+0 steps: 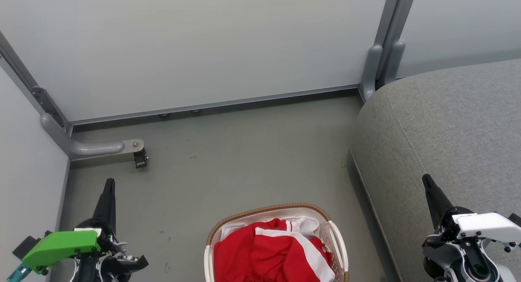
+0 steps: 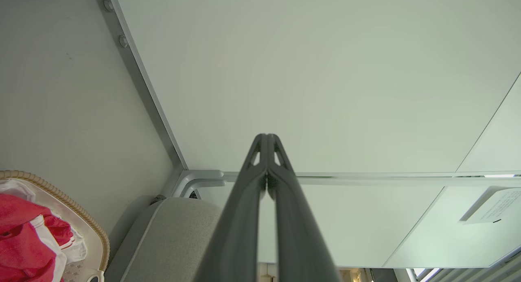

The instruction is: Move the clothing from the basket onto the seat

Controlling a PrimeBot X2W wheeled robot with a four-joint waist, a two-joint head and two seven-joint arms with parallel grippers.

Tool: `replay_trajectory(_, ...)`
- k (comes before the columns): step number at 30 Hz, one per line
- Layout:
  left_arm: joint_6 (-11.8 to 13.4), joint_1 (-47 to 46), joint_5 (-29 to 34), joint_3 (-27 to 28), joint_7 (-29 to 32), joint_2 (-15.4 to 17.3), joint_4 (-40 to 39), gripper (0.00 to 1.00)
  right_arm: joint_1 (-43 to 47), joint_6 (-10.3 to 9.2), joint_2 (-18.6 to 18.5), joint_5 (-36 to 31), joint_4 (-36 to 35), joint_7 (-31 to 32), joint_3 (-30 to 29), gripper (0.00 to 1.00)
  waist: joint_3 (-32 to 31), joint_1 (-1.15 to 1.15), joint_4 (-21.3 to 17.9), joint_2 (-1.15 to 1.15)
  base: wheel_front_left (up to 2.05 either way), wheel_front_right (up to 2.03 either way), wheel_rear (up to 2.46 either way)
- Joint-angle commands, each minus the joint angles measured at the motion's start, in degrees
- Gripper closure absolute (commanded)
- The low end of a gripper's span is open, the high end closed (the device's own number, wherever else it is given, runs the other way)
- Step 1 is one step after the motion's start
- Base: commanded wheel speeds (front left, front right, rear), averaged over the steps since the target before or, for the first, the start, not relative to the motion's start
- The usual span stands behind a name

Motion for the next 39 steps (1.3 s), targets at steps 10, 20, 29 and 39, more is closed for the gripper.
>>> replay_trajectory(10, 0.1, 1.4, 0.0, -0.3, -0.1, -0.3, 2.0, 0.00, 1.4, -0.02, 0.6, 0.0, 1.8, -0.1, 0.2, 0.00, 0.0, 0.00, 0.0, 0.00, 0.00, 0.00, 0.00)
replay_trajectory(20, 0.1, 1.9, 1.8, -3.7, -3.0, -0.2, 1.2, 0.00, 2.3, -0.02, 0.5, -1.7, 0.7, -3.0, 1.5, 0.00, 0.1, 0.00, 0.0, 0.05, 0.00, 0.00, 0.00)
replay_trajectory(29, 0.0, 2.3, 5.8, -5.2, -5.3, -0.1, -0.7, 0.00, 2.4, -0.02, 0.4, -7.5, 0.2, -5.3, 0.3, 0.00, 0.2, 0.00, 0.0, 0.09, 0.00, 0.00, 0.00)
replay_trajectory(39, 0.0, 2.5, 15.9, -6.2, -7.6, -0.1, -3.0, 0.00, 2.2, -0.01, 0.3, -18.2, -1.5, -7.6, -0.9, 0.00, 0.3, 0.00, 0.1, 0.14, 0.00, 0.00, 0.00)
